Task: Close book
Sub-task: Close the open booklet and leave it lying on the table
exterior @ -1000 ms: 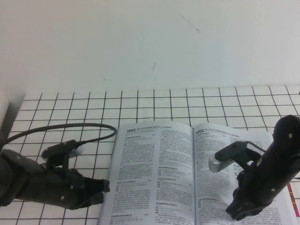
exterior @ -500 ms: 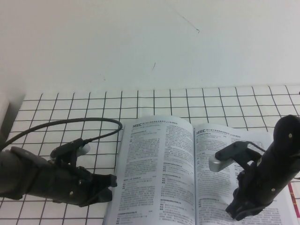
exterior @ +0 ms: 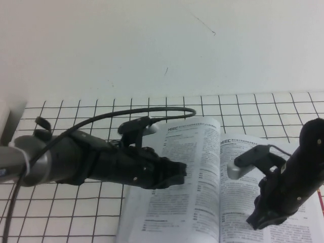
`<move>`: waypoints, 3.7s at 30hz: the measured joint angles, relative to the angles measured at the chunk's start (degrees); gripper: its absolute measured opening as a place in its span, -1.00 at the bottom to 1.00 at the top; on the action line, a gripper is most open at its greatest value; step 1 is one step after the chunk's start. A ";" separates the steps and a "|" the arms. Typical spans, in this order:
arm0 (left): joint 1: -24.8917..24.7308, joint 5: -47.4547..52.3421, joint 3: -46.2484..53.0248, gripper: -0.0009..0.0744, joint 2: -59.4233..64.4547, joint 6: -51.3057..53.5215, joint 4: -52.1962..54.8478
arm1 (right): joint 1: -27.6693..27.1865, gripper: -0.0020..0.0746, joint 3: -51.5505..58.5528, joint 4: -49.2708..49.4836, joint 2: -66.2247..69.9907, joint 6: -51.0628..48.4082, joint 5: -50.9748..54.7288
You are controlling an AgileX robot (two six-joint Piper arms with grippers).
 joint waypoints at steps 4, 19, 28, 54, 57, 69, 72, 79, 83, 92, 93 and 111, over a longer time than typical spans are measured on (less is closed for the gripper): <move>-2.84 2.84 -4.24 -0.99 1.00 0.00 0.00 | -0.48 -0.95 -2.77 -2.37 -6.45 2.72 1.17; -3.39 4.87 -8.45 -0.99 -7.22 -31.61 42.00 | -0.33 -0.95 -4.85 7.53 -12.72 -5.90 2.34; 3.31 11.80 -8.45 -0.99 -11.71 -47.96 65.27 | 1.92 -0.95 -8.79 5.94 0.32 -5.75 1.28; 8.93 4.81 -2.49 -0.99 0.60 -17.00 24.47 | 1.92 -0.95 -10.26 -4.75 8.76 4.91 2.27; 8.93 4.66 -2.49 -0.99 0.60 -15.48 22.54 | 1.92 -0.95 -10.26 -4.75 8.76 4.91 2.27; 11.38 2.33 -2.49 -0.99 1.10 -30.15 40.37 | 1.92 -0.95 -10.62 -4.75 9.49 4.91 2.72; 11.26 1.80 -2.49 -0.99 2.72 -30.39 40.02 | 1.92 -0.95 -10.66 -4.75 9.71 5.16 2.87; 11.26 2.18 -3.23 -0.99 5.66 -29.35 36.30 | 1.92 -0.95 -10.66 -4.75 9.71 5.52 2.87; 10.47 1.89 -3.35 -0.99 5.79 -25.08 31.91 | 1.92 -0.95 -10.66 -4.75 9.71 5.52 2.87; 6.24 1.72 -4.94 -0.99 5.79 -16.25 22.84 | 1.92 -0.95 -10.66 -4.75 9.71 5.52 2.87; 5.94 2.02 -5.49 -0.99 5.68 -15.68 22.32 | 1.92 -0.95 -10.66 -4.75 9.71 5.61 2.87; 1.73 9.71 -16.42 -0.99 -3.78 -15.40 19.57 | 1.92 -0.95 -18.19 -15.65 -6.43 12.41 9.69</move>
